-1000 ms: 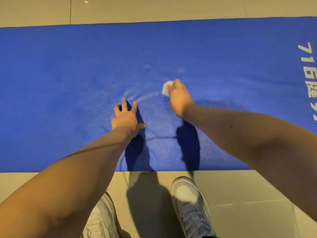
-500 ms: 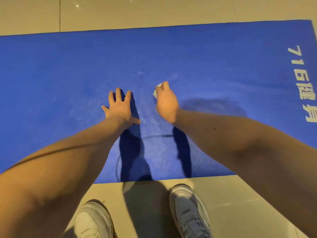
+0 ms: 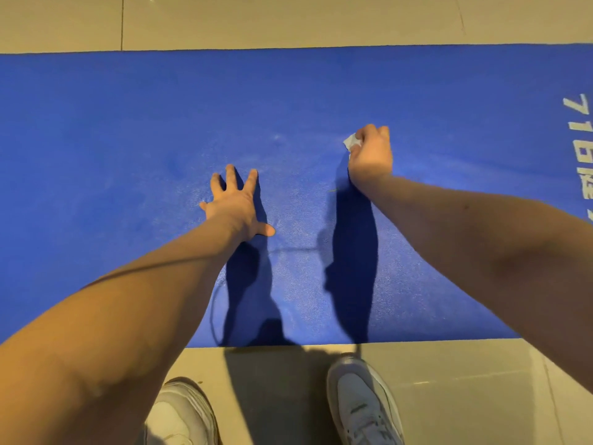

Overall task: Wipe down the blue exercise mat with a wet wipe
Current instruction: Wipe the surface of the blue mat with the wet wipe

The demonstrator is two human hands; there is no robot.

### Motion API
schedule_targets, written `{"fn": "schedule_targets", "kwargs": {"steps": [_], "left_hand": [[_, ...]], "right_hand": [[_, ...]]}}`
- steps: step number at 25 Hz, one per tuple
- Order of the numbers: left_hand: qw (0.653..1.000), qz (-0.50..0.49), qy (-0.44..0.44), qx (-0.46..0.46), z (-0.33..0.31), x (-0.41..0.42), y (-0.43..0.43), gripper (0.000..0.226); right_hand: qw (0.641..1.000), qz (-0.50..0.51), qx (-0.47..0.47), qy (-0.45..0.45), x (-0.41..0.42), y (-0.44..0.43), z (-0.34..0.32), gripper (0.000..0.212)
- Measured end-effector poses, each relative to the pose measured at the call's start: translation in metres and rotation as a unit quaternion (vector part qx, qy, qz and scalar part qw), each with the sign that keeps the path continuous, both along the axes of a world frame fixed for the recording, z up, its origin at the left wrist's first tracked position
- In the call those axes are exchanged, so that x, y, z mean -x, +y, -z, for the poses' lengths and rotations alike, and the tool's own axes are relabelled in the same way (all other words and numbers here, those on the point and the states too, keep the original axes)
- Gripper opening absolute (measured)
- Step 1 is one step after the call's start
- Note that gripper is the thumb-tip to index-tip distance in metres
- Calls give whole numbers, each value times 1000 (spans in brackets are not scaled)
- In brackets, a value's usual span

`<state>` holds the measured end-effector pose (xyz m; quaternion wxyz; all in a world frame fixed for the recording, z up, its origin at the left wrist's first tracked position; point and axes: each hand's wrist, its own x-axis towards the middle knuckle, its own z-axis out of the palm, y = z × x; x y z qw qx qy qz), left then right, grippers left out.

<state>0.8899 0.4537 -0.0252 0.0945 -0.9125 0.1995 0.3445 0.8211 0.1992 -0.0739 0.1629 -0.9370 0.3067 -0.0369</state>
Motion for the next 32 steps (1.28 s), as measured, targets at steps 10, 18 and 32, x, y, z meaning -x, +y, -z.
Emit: {"fn": "schedule_targets", "kwargs": {"steps": [10, 18, 32], "left_hand": [[996, -5, -71, 60, 0, -16, -22, 100], [1000, -17, 7, 25, 4, -41, -28, 137], [1000, -19, 6, 13, 4, -45, -33, 142]], "right_hand": [[970, -225, -74, -55, -8, 81, 10, 32], [991, -103, 87, 20, -1, 5, 14, 41], [972, -204, 65, 98, -20, 9, 21, 78]]}}
